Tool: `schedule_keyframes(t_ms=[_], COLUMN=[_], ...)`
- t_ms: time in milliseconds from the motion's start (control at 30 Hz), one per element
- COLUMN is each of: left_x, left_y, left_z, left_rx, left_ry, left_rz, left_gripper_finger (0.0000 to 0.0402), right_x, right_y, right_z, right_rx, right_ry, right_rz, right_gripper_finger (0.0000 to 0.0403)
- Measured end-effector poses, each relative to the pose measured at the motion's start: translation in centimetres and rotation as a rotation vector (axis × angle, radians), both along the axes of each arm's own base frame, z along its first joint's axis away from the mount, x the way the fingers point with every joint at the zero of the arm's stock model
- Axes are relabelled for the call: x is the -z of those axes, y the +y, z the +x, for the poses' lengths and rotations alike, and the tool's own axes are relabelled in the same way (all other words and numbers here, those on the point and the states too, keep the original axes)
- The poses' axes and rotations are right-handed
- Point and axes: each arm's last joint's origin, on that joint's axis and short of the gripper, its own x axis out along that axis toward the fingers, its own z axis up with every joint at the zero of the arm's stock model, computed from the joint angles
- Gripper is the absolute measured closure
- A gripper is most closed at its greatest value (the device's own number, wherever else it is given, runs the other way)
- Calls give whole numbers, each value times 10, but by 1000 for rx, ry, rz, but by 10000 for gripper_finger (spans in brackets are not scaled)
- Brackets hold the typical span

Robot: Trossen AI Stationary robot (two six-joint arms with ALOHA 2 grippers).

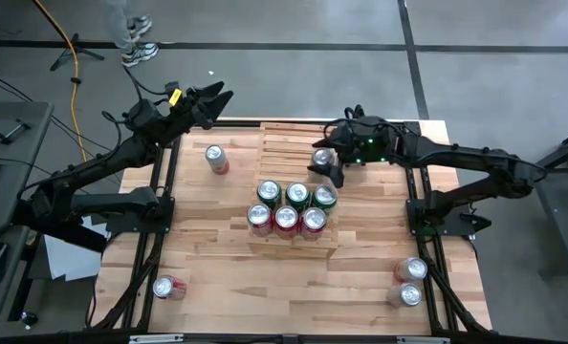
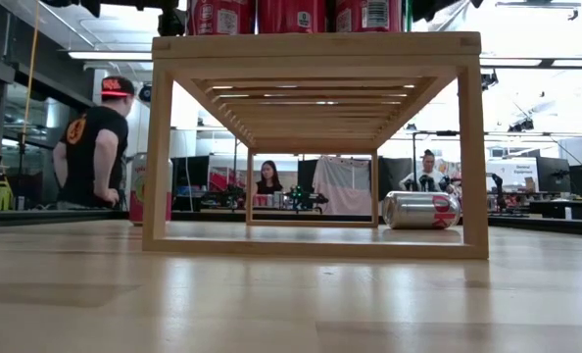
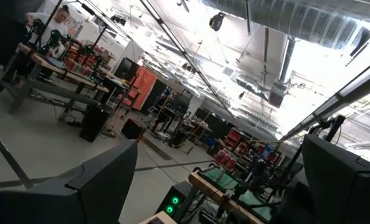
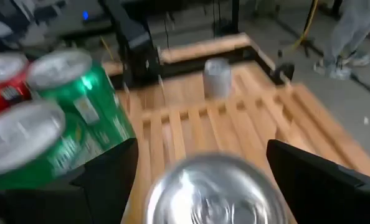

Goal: Place canned beverage on shelf
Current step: Put the top left red-silver soda can on the shelf

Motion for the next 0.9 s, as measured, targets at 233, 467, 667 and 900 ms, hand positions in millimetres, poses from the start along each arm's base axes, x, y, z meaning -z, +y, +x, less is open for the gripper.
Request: schedule_keyframes(t_ms=[233,467,667,900], left_x=[0,1,8,21], left_y=[0,-1,-6,-15], left_z=[0,1,7,15], left_rx=[0,49,74,65], left_ry=[0,28,192,395], left_rz=[0,34,150,256], left_gripper_finger=[51,51,85,296], right_x=[-20,-42,-46,-38], right_y=[-3,-2,3,7], right_z=[-12,-48,-83,-98], right_rx=[33,90,215,280], right_ry=[-120,-188,-128,-19], right_rz=[2,35,61,137], right_gripper_finger=[62,66,94,141])
